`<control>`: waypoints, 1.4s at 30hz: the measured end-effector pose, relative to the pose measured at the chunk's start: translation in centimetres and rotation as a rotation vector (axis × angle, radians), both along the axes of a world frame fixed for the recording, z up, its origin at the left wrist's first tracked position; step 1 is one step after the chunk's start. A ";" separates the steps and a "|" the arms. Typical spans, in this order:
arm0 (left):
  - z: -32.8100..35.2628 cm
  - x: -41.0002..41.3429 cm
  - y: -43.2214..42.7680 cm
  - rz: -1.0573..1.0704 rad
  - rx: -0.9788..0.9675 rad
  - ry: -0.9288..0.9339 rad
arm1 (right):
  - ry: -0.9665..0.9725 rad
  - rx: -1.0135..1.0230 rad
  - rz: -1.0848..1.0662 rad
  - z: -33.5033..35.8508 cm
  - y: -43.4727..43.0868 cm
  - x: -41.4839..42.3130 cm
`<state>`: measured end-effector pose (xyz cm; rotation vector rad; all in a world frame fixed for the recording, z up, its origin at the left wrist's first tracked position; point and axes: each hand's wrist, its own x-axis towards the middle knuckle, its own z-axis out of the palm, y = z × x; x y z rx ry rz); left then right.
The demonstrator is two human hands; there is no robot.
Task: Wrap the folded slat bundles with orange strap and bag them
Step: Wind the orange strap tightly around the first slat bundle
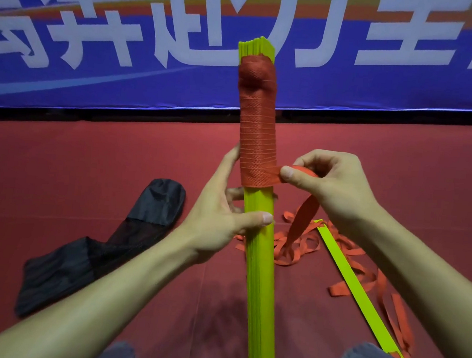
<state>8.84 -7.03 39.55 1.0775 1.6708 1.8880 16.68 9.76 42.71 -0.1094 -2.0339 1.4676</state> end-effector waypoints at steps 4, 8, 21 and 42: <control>-0.1 0.1 0.1 -0.099 0.038 -0.057 | 0.007 -0.028 0.049 0.0 0.1 -0.1; 0.0 -0.1 0.0 -0.201 0.050 -0.120 | 0.000 -0.059 0.140 0.0 0.2 -0.1; 0.7 0.2 0.1 -0.074 0.070 0.018 | -0.064 -0.210 0.168 0.8 -2.9 0.2; 0.5 0.0 -0.2 0.239 -0.127 0.167 | -0.031 0.014 -0.001 0.6 -1.4 -0.1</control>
